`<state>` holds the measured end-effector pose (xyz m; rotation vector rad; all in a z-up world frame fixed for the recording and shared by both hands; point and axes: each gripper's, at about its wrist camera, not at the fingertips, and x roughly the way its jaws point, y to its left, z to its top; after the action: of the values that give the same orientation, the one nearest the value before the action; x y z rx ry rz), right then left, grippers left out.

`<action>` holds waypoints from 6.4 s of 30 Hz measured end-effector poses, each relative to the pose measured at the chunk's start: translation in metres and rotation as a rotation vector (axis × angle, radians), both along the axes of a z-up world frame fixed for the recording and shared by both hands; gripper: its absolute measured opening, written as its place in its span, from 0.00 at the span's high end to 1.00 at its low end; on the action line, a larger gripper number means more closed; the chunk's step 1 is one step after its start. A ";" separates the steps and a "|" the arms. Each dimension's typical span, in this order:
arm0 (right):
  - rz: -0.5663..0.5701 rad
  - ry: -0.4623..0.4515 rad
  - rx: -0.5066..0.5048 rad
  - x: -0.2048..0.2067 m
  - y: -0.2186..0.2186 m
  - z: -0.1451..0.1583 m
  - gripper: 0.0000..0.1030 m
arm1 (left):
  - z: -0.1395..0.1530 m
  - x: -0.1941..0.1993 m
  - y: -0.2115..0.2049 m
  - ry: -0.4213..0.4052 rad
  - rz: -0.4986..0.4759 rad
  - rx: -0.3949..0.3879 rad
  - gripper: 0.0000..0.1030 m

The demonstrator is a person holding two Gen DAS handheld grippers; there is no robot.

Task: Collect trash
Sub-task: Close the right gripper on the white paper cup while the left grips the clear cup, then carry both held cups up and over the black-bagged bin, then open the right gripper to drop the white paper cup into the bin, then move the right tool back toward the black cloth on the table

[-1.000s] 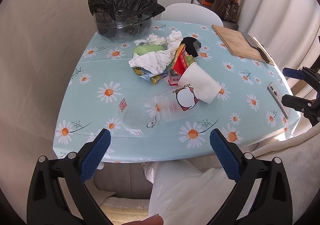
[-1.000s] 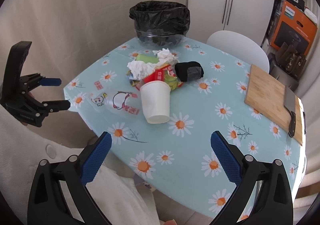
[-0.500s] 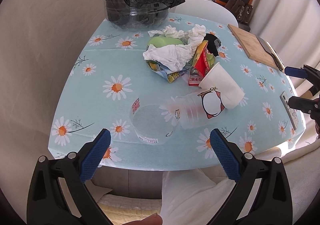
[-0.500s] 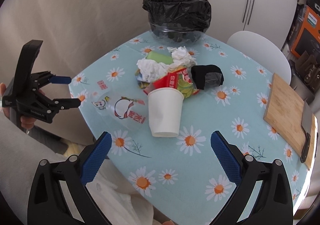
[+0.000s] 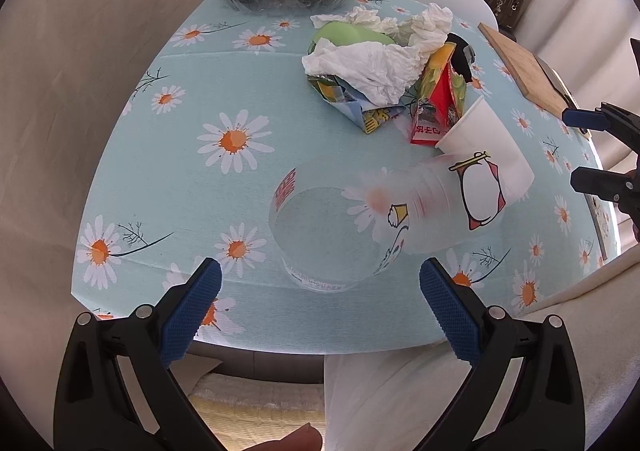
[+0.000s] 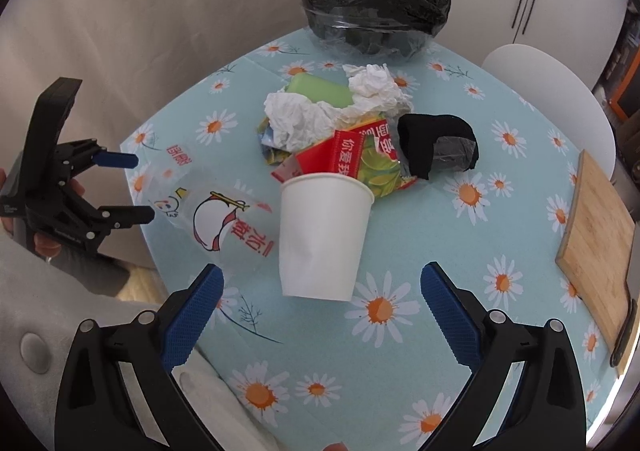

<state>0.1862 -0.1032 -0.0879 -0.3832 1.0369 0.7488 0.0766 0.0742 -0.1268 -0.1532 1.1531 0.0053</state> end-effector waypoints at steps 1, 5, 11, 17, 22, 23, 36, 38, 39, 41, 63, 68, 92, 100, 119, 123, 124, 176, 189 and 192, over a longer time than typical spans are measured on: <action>0.009 0.007 -0.005 0.002 0.002 -0.003 0.09 | -0.003 0.002 0.000 0.008 -0.002 -0.004 0.06; 0.039 0.047 -0.028 0.014 0.011 -0.017 0.09 | -0.014 0.010 0.001 0.030 -0.011 -0.007 0.06; 0.086 0.103 -0.069 0.028 0.022 -0.037 0.09 | -0.024 0.020 0.002 0.053 -0.012 -0.009 0.06; 0.124 0.159 -0.099 0.041 0.031 -0.054 0.09 | -0.030 0.031 0.003 0.082 -0.027 -0.011 0.06; 0.143 0.190 -0.125 0.053 0.041 -0.068 0.09 | -0.035 0.041 0.003 0.098 -0.031 -0.013 0.06; 0.147 0.195 -0.130 0.054 0.043 -0.070 0.09 | -0.035 0.043 0.004 0.099 -0.032 -0.015 0.06; 0.137 0.311 -0.122 0.062 0.042 -0.084 0.44 | -0.026 0.052 0.000 0.089 -0.111 -0.035 0.33; 0.113 0.309 -0.111 0.061 0.037 -0.081 0.44 | -0.024 0.052 -0.001 0.086 -0.116 -0.027 0.33; 0.099 0.312 -0.103 0.061 0.034 -0.080 0.44 | -0.023 0.051 0.000 0.085 -0.120 -0.024 0.33; 0.075 0.309 -0.091 0.059 0.029 -0.076 0.45 | -0.020 0.052 0.000 0.084 -0.123 -0.024 0.31; -0.154 0.212 0.079 0.010 -0.030 -0.022 0.46 | 0.021 0.015 0.011 -0.011 -0.227 -0.020 0.30; -0.200 0.177 0.146 0.000 -0.025 -0.009 0.46 | 0.028 0.009 0.018 -0.058 -0.245 -0.016 0.30; -0.400 0.060 0.211 0.007 0.017 0.045 0.46 | 0.074 0.054 0.115 -0.168 -0.316 0.053 0.30; -0.452 0.004 0.243 0.028 0.065 0.063 0.46 | 0.099 0.080 0.151 -0.233 -0.407 0.082 0.30; -0.436 -0.170 0.302 0.103 0.116 0.137 0.46 | 0.166 0.163 0.143 -0.357 -0.482 0.089 0.30; -0.386 -0.198 0.334 0.128 0.123 0.151 0.46 | 0.190 0.184 0.141 -0.413 -0.464 0.119 0.30; -0.380 -0.196 0.348 0.137 0.124 0.153 0.46 | 0.195 0.190 0.141 -0.420 -0.459 0.117 0.30; -0.529 -0.211 0.187 0.119 0.105 0.117 0.17 | 0.155 0.205 0.107 -0.420 -0.602 0.130 0.06; -0.603 -0.202 0.151 0.071 0.073 0.104 0.17 | 0.136 0.171 0.075 -0.384 -0.655 0.109 0.06; -0.605 -0.192 0.147 0.068 0.065 0.099 0.17 | 0.131 0.164 0.066 -0.369 -0.662 0.109 0.06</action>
<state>0.2538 -0.0384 0.0113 -0.0034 0.8451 0.2342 0.2408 0.1399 0.0043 0.3182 0.7887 -0.5246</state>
